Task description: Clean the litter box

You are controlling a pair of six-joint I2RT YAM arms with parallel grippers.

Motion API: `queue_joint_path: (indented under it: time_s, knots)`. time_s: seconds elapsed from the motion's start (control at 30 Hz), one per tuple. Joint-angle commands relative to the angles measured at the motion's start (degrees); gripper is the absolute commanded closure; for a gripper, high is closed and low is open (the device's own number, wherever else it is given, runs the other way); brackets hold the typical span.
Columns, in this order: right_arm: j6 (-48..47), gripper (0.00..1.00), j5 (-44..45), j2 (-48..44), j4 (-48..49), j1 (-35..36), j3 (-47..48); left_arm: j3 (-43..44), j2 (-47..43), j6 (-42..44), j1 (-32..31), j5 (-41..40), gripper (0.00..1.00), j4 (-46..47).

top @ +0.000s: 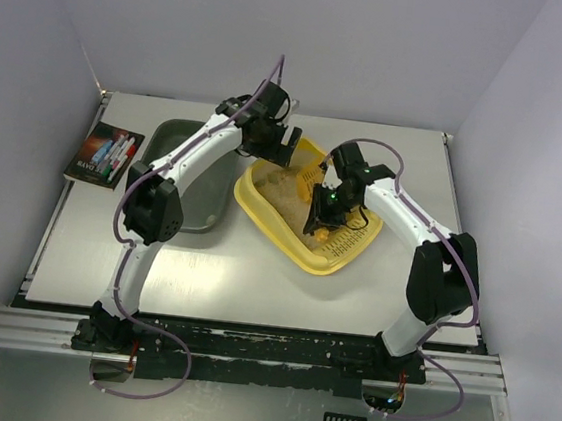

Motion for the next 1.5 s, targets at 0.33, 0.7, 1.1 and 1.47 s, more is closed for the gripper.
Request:
queue_joint_path:
  time_s: [0.33,0.7,1.1,1.47]
  knots:
    - [0.15,1.00,-3.70,1.56,4.74,-0.53,-2.53,-0.61,0.65,7.07,-2.88,-19.92,0.01,6.24]
    - [-0.91,1.00,-1.66,11.60,-3.25,-0.53,8.91,-4.45,-1.36,7.55,-2.91,-16.74,0.01,9.51]
    - [-2.02,1.00,1.26,19.60,-8.99,-0.53,18.74,-11.94,-4.98,3.78,-2.21,-10.92,0.01,14.44]
    - [-3.61,1.00,-5.56,25.62,-7.48,-0.37,17.36,-19.01,-9.55,1.75,1.18,-8.89,0.01,17.32]
